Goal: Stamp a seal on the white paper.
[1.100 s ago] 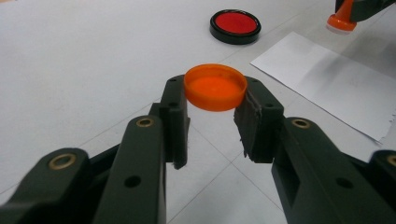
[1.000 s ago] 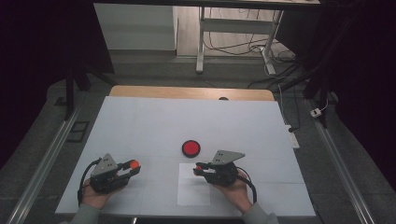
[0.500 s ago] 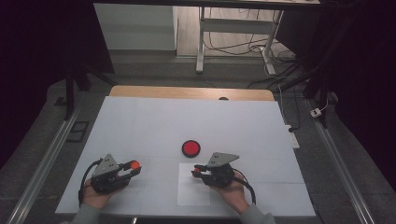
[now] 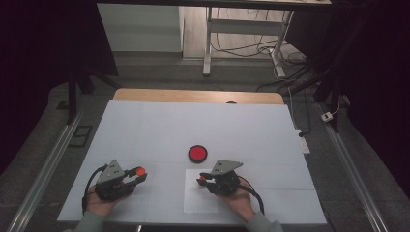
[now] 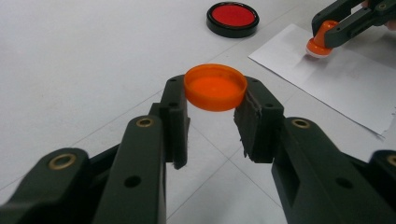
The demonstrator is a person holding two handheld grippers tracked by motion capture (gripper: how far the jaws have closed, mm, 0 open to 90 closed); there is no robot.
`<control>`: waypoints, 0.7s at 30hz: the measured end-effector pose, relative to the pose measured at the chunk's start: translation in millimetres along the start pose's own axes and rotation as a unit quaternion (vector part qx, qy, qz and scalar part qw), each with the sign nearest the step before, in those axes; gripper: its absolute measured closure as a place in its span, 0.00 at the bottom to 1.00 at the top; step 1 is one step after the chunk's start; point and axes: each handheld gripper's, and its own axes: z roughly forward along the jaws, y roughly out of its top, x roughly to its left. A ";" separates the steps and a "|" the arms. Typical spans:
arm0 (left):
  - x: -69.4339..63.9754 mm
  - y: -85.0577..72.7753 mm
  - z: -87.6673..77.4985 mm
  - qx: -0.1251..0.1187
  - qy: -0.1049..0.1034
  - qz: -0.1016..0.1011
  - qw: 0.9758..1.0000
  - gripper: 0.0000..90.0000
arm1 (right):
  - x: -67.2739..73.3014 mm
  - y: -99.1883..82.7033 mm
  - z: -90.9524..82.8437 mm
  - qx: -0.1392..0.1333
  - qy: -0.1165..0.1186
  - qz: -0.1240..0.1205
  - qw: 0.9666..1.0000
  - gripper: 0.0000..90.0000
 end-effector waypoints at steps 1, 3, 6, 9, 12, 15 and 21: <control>0.0 -0.1 0.1 0.000 0.000 0.000 1.000 0.73 | 0.0 -0.1 0.0 -0.001 -0.001 0.000 1.000 0.81; 0.2 -0.3 0.4 0.000 -0.001 -0.001 1.000 0.73 | 0.0 -0.3 0.2 -0.001 -0.002 0.001 1.000 0.81; 0.5 -0.4 0.4 0.000 -0.001 -0.002 1.000 0.73 | 0.0 -1.1 0.6 0.002 -0.002 0.001 1.000 0.81; 0.5 -0.4 0.7 0.001 -0.001 -0.001 1.000 0.73 | 0.2 -2.0 1.5 0.004 -0.004 0.000 1.000 0.81; 0.6 -0.6 0.8 0.002 0.000 -0.002 1.000 0.73 | 0.8 -2.7 2.6 0.007 -0.003 -0.002 1.000 0.81; 0.8 -0.8 0.5 0.001 0.000 -0.002 1.000 0.73 | 2.2 -4.0 5.0 0.017 -0.005 -0.011 1.000 0.81; 0.8 -1.2 1.2 0.002 -0.001 -0.003 1.000 0.73 | 4.9 -5.2 5.1 0.016 -0.013 -0.021 1.000 0.81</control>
